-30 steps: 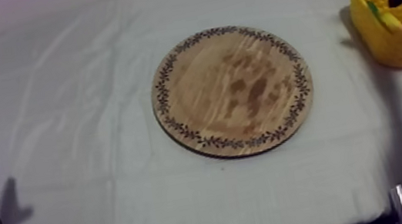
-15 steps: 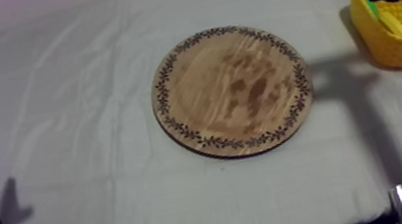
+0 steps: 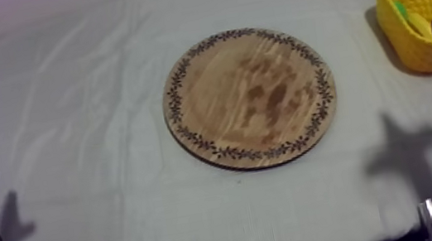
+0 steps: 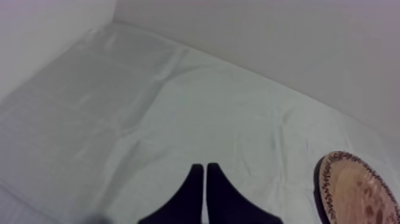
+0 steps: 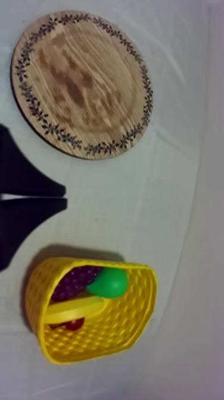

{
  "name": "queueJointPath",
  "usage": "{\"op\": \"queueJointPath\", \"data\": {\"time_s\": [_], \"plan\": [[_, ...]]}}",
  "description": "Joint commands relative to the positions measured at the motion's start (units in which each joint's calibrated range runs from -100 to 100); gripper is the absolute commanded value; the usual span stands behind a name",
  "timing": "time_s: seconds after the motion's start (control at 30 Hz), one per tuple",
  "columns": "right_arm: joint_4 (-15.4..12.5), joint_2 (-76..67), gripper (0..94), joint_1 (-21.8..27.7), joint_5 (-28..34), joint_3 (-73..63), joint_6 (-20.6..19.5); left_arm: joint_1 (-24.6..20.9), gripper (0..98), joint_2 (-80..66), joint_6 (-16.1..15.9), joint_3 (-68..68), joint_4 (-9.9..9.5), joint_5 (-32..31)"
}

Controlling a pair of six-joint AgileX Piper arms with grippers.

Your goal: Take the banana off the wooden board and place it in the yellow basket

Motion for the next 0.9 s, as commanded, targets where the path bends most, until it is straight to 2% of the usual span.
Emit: {"op": "queueJointPath", "data": {"time_s": [0.0,0.07,0.13,0.27,0.37,0.47,0.53,0.87], "plan": [[-1.93,-12.57,0.5,0.3,-2.86,11.04,2.51,0.01,0.1,0.03,0.01,0.04,0.02,-0.02],[-3.48,-16.83,0.5,0.56,-4.11,14.73,3.61,0.01,0.1,0.03,0.0,0.04,0.02,-0.02],[-3.77,-20.61,0.5,0.85,-3.51,16.8,2.56,0.01,0.1,0.03,0.0,0.04,0.02,-0.02],[-3.27,-24.43,0.5,2.3,-0.7,18.85,-0.09,0.01,0.1,0.03,-0.02,0.04,0.02,-0.02],[-1.71,-25.17,0.5,3.16,2.92,19.57,1.72,0.01,0.1,0.03,-0.01,0.04,0.02,-0.02],[-1.19,-25.42,0.5,3.48,3.38,20.28,4.71,0.01,0.1,0.03,-0.03,0.04,0.02,-0.02],[-1.07,-25.49,0.5,3.65,3.03,20.72,5.25,0.01,0.1,0.03,-0.03,0.04,0.02,-0.02],[-0.98,-25.55,0.5,4.02,1.98,21.27,2.79,0.01,0.1,0.03,-0.03,0.04,0.02,-0.02]]}}
